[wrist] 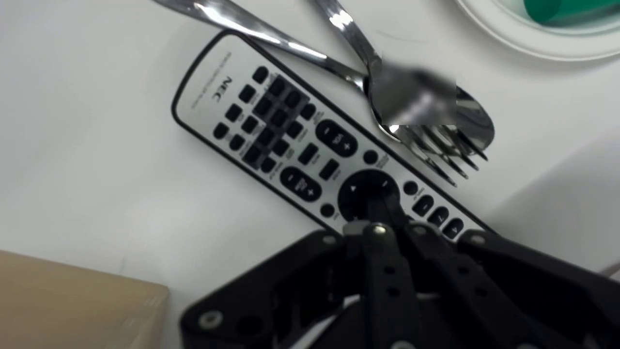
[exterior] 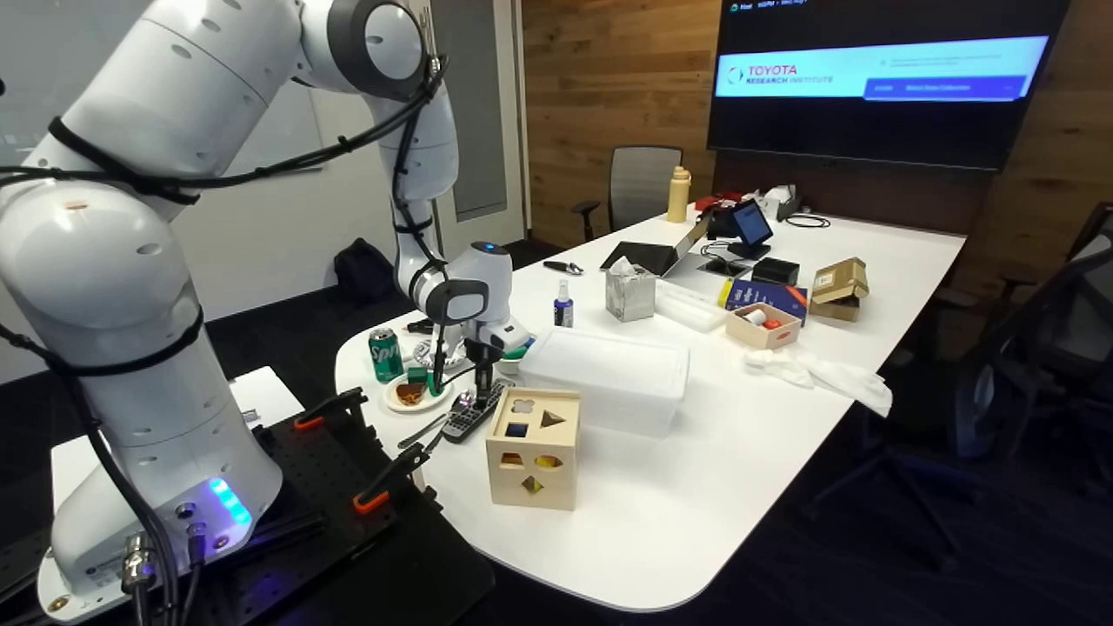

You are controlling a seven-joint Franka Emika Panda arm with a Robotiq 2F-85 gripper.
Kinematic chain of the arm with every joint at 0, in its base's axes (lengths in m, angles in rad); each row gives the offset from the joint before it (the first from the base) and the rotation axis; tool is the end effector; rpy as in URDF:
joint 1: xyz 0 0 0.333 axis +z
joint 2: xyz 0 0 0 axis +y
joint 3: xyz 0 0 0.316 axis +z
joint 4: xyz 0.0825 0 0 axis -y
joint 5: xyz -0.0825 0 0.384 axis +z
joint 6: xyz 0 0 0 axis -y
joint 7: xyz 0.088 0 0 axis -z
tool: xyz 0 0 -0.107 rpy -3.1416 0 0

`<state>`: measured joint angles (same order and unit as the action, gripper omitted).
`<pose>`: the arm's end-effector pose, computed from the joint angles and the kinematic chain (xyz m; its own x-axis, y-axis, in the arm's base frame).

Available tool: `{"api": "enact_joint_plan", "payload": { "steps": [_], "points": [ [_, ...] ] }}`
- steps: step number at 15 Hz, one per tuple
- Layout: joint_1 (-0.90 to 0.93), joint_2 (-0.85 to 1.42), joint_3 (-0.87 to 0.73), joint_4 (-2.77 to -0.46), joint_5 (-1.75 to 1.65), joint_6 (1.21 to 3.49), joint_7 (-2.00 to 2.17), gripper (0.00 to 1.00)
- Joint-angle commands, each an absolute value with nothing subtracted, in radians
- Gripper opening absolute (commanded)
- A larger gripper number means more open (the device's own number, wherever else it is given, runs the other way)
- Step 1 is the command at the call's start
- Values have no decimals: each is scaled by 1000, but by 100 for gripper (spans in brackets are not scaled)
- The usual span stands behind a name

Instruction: Press the button on the remote

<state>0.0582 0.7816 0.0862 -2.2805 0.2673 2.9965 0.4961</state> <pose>0.4693 0.0570 0.0105 0.7979 -0.5926 -0.1104 -0.5988 -0.8003 -0.0311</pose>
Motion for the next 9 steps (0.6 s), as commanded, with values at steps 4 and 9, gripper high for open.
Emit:
{"api": "enact_joint_plan", "payload": {
  "steps": [4,9],
  "points": [
    [84,777,71,-2295,317,2988,474,0],
    [155,664,16,-2365,306,2945,501,0]
  ]
}}
